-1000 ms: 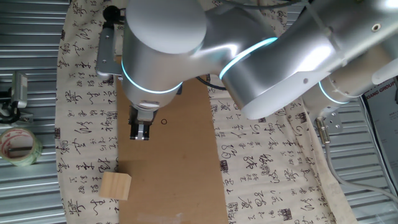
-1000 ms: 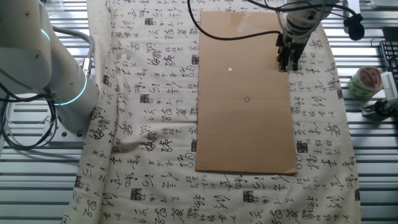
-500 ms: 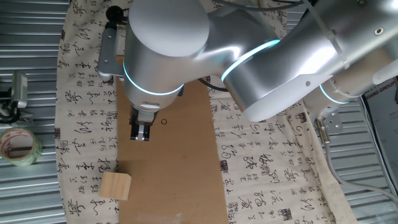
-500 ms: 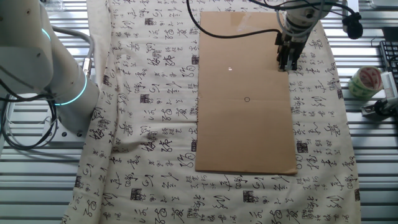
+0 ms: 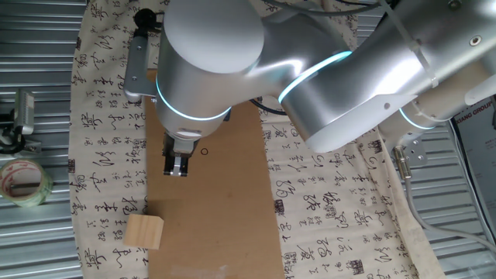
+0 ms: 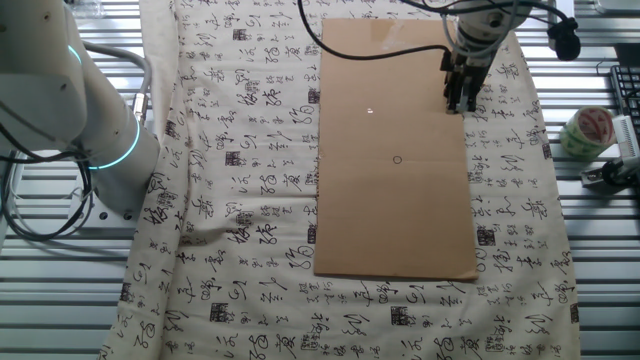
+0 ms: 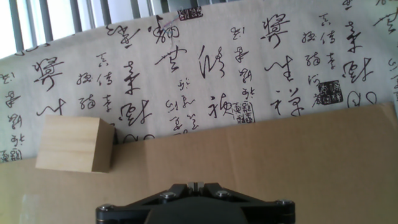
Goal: Grab the block and place it at the designated location
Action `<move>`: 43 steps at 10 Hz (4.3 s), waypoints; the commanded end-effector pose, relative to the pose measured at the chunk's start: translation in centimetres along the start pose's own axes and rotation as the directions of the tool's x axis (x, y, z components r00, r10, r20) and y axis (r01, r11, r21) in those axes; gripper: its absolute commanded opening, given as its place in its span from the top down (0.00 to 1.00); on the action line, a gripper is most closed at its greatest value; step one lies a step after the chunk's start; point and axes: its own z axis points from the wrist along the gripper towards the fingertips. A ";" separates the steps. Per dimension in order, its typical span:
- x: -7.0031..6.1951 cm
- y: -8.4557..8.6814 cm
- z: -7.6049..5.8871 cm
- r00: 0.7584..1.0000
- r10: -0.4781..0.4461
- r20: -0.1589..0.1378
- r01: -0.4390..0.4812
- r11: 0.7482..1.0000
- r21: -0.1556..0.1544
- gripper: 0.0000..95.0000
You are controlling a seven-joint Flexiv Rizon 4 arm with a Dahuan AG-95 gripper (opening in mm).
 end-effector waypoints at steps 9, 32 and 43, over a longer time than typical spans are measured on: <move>0.0 -0.1 0.0 0.999 -0.050 -0.006 0.050 0.999 -0.017 1.00; 0.0 -0.1 0.0 0.992 -0.122 0.021 0.122 0.992 0.026 1.00; 0.0 -0.1 0.0 0.995 -0.101 0.013 0.101 0.995 0.016 1.00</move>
